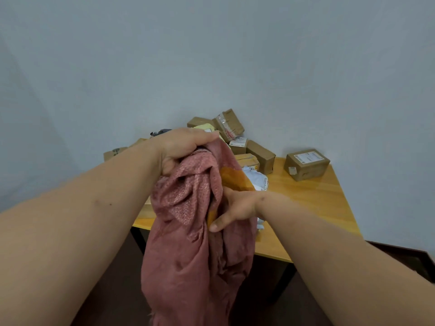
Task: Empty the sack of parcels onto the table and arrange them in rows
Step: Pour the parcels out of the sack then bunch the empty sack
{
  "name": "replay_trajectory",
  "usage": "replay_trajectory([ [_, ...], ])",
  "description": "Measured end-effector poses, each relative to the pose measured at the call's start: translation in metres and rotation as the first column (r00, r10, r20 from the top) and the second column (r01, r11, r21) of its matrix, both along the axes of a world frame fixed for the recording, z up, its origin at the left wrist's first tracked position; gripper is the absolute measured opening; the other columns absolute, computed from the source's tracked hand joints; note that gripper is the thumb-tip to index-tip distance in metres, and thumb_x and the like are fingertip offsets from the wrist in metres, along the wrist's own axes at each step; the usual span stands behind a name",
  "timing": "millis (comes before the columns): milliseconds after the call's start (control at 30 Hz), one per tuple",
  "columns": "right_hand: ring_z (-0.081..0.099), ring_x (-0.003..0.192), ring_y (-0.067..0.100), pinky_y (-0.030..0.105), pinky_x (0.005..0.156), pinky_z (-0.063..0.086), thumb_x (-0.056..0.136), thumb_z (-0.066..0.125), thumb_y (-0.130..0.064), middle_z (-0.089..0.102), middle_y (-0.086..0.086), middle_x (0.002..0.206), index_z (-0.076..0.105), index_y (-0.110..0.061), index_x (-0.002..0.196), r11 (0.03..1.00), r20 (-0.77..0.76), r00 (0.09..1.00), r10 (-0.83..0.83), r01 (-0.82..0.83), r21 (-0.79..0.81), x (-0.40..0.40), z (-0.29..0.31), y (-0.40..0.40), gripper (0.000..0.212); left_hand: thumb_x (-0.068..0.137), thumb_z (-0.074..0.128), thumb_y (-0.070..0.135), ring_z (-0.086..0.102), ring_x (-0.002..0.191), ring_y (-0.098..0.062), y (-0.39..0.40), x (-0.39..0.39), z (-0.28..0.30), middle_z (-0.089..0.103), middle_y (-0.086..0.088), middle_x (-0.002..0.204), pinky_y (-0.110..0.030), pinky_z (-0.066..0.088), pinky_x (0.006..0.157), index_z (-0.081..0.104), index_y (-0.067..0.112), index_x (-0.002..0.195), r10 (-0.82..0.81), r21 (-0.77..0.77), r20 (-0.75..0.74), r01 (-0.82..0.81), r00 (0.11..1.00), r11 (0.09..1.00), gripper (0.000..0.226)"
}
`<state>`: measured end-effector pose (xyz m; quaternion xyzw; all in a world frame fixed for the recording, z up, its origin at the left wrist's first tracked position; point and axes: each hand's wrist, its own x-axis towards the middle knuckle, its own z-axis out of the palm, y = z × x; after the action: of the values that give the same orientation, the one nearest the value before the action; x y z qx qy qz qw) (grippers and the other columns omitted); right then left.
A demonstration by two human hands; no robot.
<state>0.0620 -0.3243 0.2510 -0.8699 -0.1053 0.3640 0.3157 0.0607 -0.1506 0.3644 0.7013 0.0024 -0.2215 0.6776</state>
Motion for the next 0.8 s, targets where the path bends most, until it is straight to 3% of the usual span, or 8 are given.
replay_trajectory([
  [100, 0.030, 0.146, 0.019, 0.043, 0.119, 0.025, 0.065, 0.075, -0.072, 0.037, -0.007, 0.156, 0.026, -0.035, 0.154, 0.998, 0.075, 0.997, 0.030, -0.026, -0.060, -0.002, 0.005, 0.007, 0.108, 0.082, 0.072, 0.033, 0.056, 0.093, -0.034, 0.001, 0.004, 0.001, 0.056, -0.024, 0.105, -0.051, 0.049, 0.096, 0.058, 0.007, 0.112, -0.013, -0.026, 0.036, 0.014, 0.999, 1.000, 0.042],
  [200, 0.049, 0.132, 0.023, 0.033, 0.107, 0.040, 0.100, 0.053, -0.036, 0.055, 0.002, 0.138, 0.055, -0.022, 0.138, 0.998, 0.113, 0.993, -0.042, 0.036, 0.057, -0.001, 0.014, 0.003, 0.040, 0.074, 0.081, 0.032, 0.059, 0.094, -0.034, 0.012, 0.008, -0.003, 0.060, -0.026, 0.105, -0.053, 0.046, 0.100, 0.055, 0.006, 0.110, 0.046, -0.052, 0.053, -0.044, 0.998, 0.998, 0.052],
  [267, 0.053, 0.127, 0.022, 0.036, 0.106, 0.041, 0.095, 0.064, -0.028, 0.058, -0.002, 0.136, 0.057, -0.025, 0.135, 0.977, -0.070, 0.995, -0.070, 0.083, 0.195, -0.001, 0.018, -0.001, 0.041, 0.072, 0.084, 0.029, 0.060, 0.102, -0.035, 0.016, 0.010, -0.006, 0.063, -0.027, 0.117, -0.055, 0.045, 0.103, 0.053, 0.003, 0.123, 0.087, -0.077, 0.045, -0.084, 0.995, 0.994, 0.065],
  [333, 0.047, 0.133, 0.020, 0.043, 0.113, 0.034, 0.083, 0.077, -0.026, 0.052, -0.008, 0.144, 0.048, -0.031, 0.143, 0.983, -0.192, 0.981, -0.002, 0.037, 0.178, 0.000, 0.018, 0.003, 0.067, 0.069, 0.079, 0.028, 0.062, 0.100, -0.031, 0.015, 0.012, -0.008, 0.065, -0.022, 0.114, -0.049, 0.049, 0.098, 0.054, 0.007, 0.124, 0.118, -0.110, 0.057, -0.111, 0.991, 0.988, 0.064],
  [467, 0.056, 0.121, 0.027, 0.045, 0.108, 0.044, 0.087, 0.072, -0.028, 0.061, 0.006, 0.132, 0.058, -0.019, 0.135, 1.000, 0.123, 0.992, 0.003, -0.003, 0.002, 0.002, 0.009, 0.020, 0.050, 0.067, 0.080, 0.025, 0.065, 0.088, -0.021, 0.011, 0.012, -0.004, 0.067, -0.009, 0.100, -0.038, 0.054, 0.089, 0.057, 0.015, 0.118, 0.045, -0.059, 0.097, -0.040, 0.994, 0.997, 0.057],
  [567, 0.060, 0.109, 0.024, 0.039, 0.092, 0.053, 0.091, 0.067, -0.025, 0.063, 0.008, 0.127, 0.061, -0.018, 0.126, 0.985, 0.037, 0.985, -0.166, 0.164, 0.049, 0.009, 0.004, 0.002, 0.036, 0.062, 0.088, 0.025, 0.069, 0.100, -0.021, 0.026, 0.012, -0.006, 0.068, -0.004, 0.116, -0.039, 0.055, 0.092, 0.059, 0.019, 0.121, -0.068, 0.161, 0.125, 0.047, 0.990, 0.986, 0.066],
  [700, 0.059, 0.092, 0.018, 0.033, 0.083, 0.046, 0.089, 0.063, -0.011, 0.067, 0.002, 0.099, 0.065, -0.024, 0.092, 0.964, -0.015, 0.967, -0.253, 0.254, 0.084, 0.017, 0.018, -0.036, 0.013, 0.053, 0.096, 0.037, 0.062, 0.111, -0.021, 0.053, 0.005, -0.014, 0.061, 0.003, 0.124, -0.044, 0.051, 0.100, 0.059, 0.031, 0.123, -0.326, 0.701, -0.058, 0.271, 0.944, 0.660, 0.079],
  [800, 0.054, 0.088, 0.020, 0.036, 0.083, 0.046, 0.088, 0.066, -0.011, 0.061, 0.005, 0.092, 0.059, -0.020, 0.085, 0.963, 0.098, 0.960, -0.264, 0.255, 0.093, 0.022, 0.031, -0.046, 0.012, 0.064, 0.093, 0.033, 0.057, 0.114, -0.020, 0.061, 0.004, -0.025, 0.058, 0.004, 0.125, -0.040, 0.047, 0.103, 0.050, 0.032, 0.131, -0.421, 0.872, -0.170, 0.335, 0.891, 0.357, 0.079],
])
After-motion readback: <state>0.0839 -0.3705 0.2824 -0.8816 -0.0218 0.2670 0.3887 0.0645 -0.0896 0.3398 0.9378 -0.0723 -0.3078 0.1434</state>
